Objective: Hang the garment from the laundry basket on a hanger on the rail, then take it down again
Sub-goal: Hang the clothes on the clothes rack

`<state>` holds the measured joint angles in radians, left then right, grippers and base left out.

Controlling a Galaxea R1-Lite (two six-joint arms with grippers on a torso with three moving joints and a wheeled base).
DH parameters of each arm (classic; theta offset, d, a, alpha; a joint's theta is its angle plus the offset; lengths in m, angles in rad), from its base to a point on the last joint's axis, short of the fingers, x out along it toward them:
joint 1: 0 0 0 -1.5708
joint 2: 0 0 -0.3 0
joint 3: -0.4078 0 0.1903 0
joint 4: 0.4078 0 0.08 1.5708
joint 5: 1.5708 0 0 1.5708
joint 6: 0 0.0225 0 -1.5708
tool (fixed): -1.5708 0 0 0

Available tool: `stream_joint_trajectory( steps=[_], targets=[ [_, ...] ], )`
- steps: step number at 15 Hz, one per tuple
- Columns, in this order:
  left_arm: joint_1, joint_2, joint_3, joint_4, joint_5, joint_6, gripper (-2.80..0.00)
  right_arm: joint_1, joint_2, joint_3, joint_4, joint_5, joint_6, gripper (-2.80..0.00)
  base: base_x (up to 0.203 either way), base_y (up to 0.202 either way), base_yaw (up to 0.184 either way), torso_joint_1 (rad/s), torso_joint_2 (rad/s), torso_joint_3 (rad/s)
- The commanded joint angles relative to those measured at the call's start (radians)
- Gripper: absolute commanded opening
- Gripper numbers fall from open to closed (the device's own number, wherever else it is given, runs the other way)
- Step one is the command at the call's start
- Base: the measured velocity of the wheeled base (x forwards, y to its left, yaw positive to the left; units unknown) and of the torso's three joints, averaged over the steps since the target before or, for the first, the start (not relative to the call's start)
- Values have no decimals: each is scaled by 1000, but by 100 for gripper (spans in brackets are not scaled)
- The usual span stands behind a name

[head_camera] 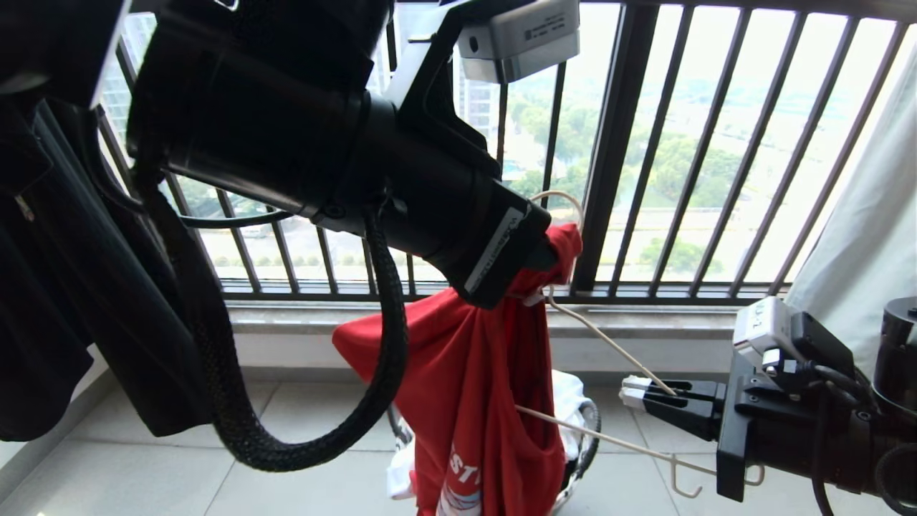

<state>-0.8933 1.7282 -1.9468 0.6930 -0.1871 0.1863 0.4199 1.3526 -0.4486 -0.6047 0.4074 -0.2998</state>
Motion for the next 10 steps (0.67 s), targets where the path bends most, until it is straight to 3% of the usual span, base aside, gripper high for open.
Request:
stream_joint_trajectory(
  steps=[1, 3, 7, 10],
  targets=[
    [7, 18, 0, -47, 45, 1, -280, -8, 29, 10, -3, 3, -42, -280, 0, 0, 0, 0, 0, 0],
    [5, 21, 0, -70, 61, 20, -280, -7, 68, 4, -9, 1, -92, -280, 0, 0, 0, 0, 0, 0],
    [0, 2, 2, -50, 57, 171, -280, -7, 62, 1, -59, 4, -95, -280, 0, 0, 0, 0, 0, 0],
    [-63, -21, 9, -22, 33, 193, -280, -7, 28, 11, -65, 24, -95, -280, 0, 0, 0, 0, 0, 0]
  ],
)
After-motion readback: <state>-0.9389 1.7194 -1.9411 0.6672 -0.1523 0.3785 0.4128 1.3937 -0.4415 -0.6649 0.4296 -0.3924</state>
